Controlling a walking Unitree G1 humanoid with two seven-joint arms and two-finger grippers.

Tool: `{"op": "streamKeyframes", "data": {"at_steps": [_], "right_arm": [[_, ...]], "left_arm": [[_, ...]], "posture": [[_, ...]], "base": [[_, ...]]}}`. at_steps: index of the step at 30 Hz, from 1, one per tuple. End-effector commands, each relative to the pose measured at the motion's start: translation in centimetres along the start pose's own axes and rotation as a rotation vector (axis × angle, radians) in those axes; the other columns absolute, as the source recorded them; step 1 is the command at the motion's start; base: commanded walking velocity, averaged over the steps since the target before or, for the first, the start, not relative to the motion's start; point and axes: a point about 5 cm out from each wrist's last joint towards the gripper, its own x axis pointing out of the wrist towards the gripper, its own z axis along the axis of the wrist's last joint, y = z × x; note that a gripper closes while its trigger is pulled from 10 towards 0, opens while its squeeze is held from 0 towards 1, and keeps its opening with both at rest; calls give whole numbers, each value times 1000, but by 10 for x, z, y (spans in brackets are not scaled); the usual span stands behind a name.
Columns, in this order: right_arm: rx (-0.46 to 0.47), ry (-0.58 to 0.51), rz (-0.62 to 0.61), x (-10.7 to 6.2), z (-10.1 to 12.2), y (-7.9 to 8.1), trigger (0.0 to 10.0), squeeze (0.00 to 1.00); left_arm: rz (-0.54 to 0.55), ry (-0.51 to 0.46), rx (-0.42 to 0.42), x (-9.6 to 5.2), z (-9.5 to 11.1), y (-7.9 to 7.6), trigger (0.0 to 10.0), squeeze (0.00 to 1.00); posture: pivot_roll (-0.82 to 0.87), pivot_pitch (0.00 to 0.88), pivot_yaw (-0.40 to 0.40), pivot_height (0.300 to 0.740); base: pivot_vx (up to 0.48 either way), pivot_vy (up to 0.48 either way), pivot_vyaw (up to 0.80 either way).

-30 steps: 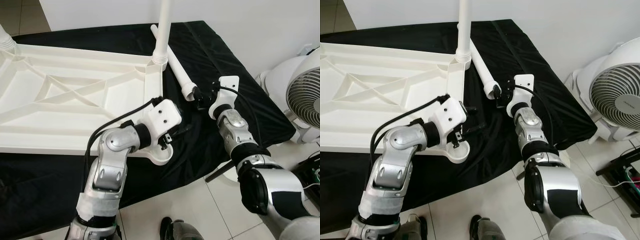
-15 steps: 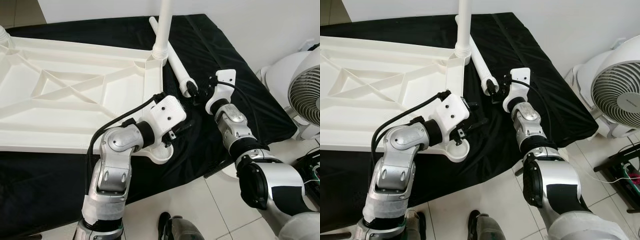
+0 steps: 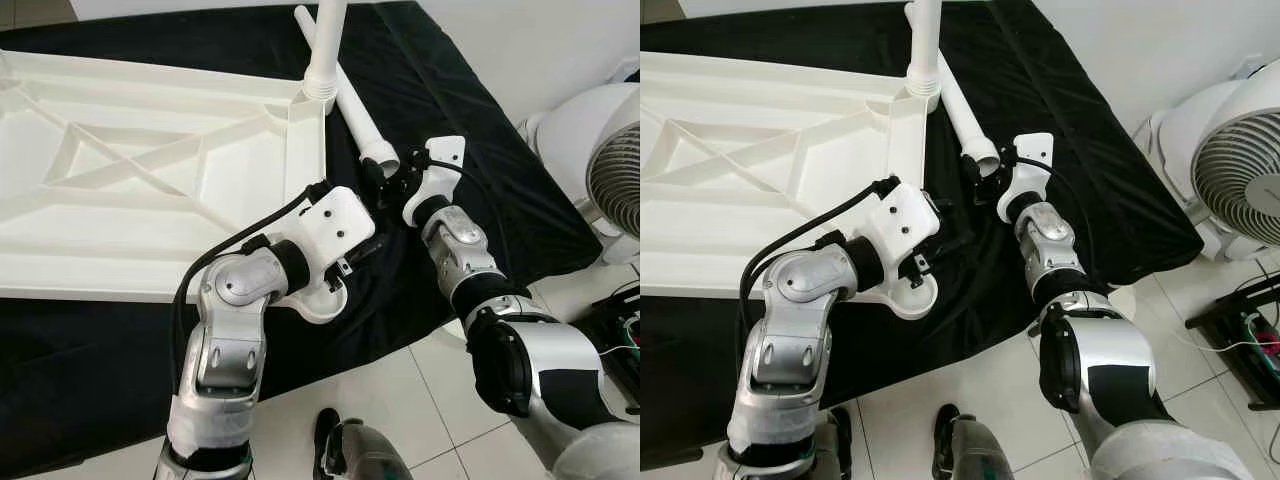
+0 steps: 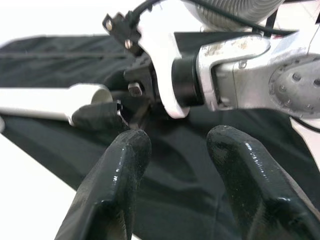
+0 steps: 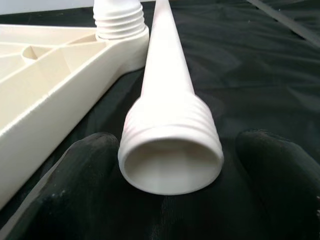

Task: Building children table

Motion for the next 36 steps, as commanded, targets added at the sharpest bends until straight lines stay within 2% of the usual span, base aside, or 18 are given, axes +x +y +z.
{"op": "streamKeyframes", "data": {"at_steps": [1, 12, 13, 14, 15, 30, 31, 36], "right_arm": [[14, -1, 0, -1, -3, 0, 10000, 0], [16, -33, -3, 4, 7, 2, 10000, 0], [28, -57, 6, 6, 12, 2, 8039, 0], [31, -81, 24, 6, 15, 3, 2314, 0], [33, -92, 36, 6, 17, 4, 0, 0], [31, -111, 38, 7, 18, 5, 0, 0], [5, -138, 10, 4, 19, 3, 10000, 0], [-14, -174, -2, 0, 19, 3, 10000, 0]], "left_arm": [[301, 9, -10, -3, 0, 8, 10000, 0], [301, 47, -34, -6, -3, 4, 10000, 0], [298, 49, -39, -7, -3, 2, 10000, 0], [293, 51, -45, -6, -3, 1, 10000, 0], [287, 52, -47, -6, -3, 0, 10000, 0], [282, 66, -58, -4, -6, -1, 10000, 0], [280, 71, -50, -4, -7, -1, 10000, 0], [279, 74, -38, -3, -9, 2, 10000, 0]], "posture": [[196, 306, -106, 740], [205, 348, -99, 740], [201, 355, -96, 740], [196, 357, -96, 740], [193, 358, -97, 740], [198, 355, -100, 740], [190, 345, -104, 740], [177, 330, -104, 740]], "base": [[0, 0, 0], [0, 0, 0], [0, 0, 0], [0, 0, 0], [0, 0, 0], [0, 0, 0], [0, 0, 0], [0, 0, 0]]}}
